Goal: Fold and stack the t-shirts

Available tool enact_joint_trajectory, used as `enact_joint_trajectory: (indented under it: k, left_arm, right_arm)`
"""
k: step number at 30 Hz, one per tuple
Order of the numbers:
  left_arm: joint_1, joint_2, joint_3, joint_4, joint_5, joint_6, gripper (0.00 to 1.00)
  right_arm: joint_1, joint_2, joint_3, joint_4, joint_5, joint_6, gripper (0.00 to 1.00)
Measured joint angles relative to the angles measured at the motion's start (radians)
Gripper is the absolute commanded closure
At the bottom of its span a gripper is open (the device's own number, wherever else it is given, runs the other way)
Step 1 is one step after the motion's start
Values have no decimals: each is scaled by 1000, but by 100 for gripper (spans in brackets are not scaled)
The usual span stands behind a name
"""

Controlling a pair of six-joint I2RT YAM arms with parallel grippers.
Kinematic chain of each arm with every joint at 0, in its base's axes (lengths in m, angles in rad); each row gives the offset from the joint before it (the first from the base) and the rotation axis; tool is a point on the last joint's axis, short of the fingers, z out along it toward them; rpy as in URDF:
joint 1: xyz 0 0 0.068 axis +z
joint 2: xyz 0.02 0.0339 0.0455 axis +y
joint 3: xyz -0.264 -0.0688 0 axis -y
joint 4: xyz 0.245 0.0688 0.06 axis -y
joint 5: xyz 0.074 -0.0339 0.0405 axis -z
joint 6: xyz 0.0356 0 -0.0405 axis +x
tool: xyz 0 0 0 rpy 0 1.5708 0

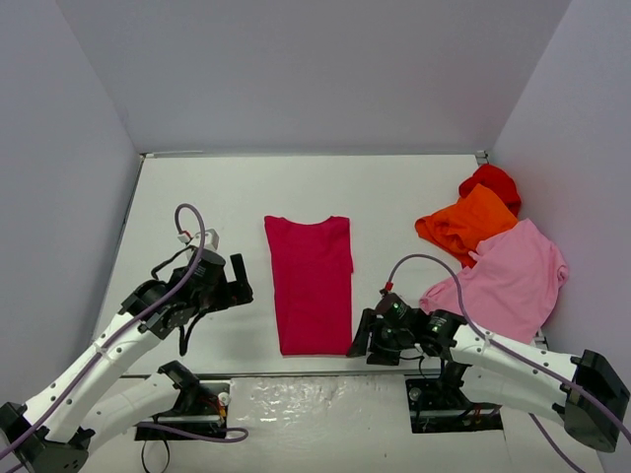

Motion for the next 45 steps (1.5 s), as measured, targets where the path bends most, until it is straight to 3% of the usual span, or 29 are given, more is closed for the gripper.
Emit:
enact_joint_trajectory:
  k: [13,24,27,29,35,36,37,39,45]
  left_arm:
    - [0,23,-46,29,16,0,3]
    - [1,32,-48,29,13,0,3]
    - [1,32,-49,29,13,0,3]
    - [2,33,-49,30,13,0,3]
    - [5,40,-49,30,12,0,3]
    - [5,41,-49,30,11,0,3]
    - [5,41,-49,30,10,0,3]
    - [6,41,-49,30,9,0,3]
    - [5,41,-49,30,10,0,3]
  right_arm:
    - [-125,146,-61,216,-151,28,46]
    - [-137,299,-77,458,-261,66,46]
    - [-137,318,-77,484,-272,69,68]
    - [-137,326,-77,488,-261,62,75]
    - [-135,348,-60,454,-207,29,79]
    - [-135,350,-53,446,-198,22,83]
    - [-135,352,-46,439,-187,16,94]
    - [-135,353,-31,416,-155,-5,99]
    - [-123,363,45,316,-72,-81,100]
